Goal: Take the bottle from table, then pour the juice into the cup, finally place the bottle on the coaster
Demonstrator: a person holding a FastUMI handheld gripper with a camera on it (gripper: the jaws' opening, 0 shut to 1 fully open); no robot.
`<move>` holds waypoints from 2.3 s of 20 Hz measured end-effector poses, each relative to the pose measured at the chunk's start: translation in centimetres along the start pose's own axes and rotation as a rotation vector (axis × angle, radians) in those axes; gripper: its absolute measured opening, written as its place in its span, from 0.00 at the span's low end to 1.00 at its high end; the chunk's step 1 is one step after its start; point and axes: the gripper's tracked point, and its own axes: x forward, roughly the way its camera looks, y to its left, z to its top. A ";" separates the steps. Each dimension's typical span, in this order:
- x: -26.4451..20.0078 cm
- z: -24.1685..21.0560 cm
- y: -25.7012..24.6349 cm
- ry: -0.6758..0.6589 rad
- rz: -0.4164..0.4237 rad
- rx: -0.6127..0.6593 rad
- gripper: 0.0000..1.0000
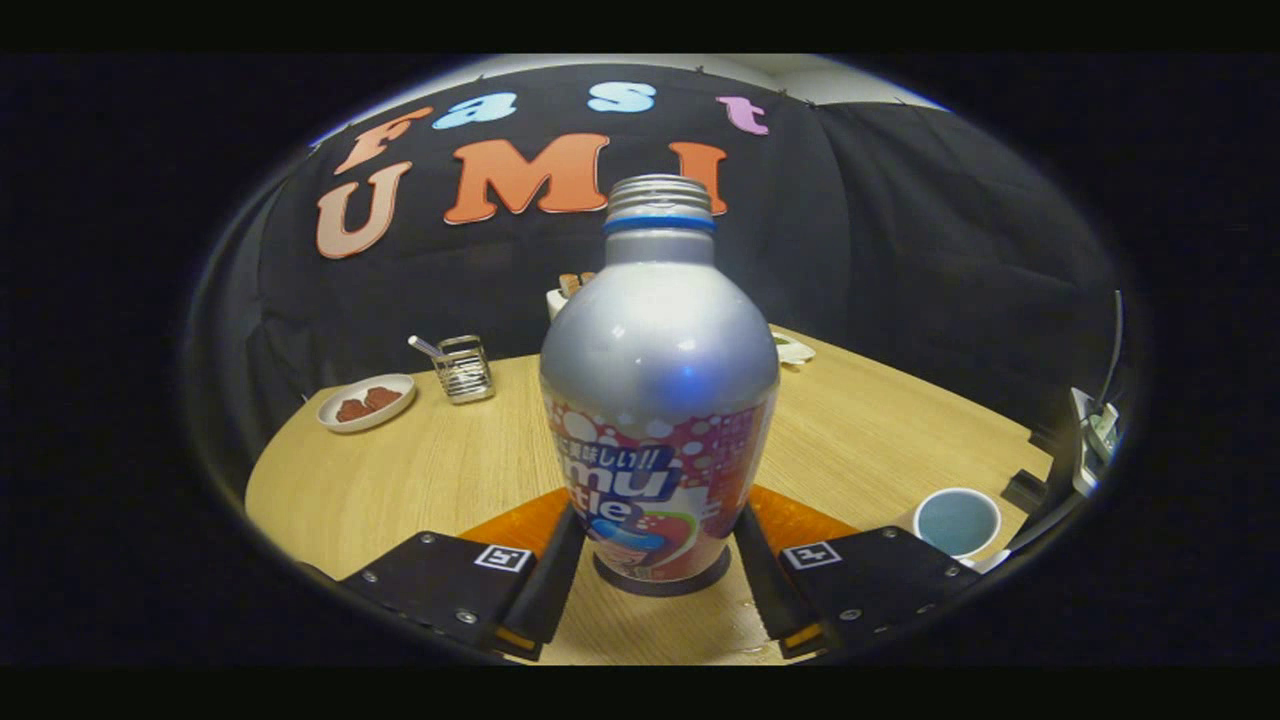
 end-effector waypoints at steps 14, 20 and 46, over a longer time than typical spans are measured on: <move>2.8 -3.8 0.8 0.023 -0.013 -0.048 0.78; 2.6 -4.3 0.7 0.026 -0.013 -0.040 0.79; -14.5 0.8 3.1 -0.178 0.149 0.045 0.97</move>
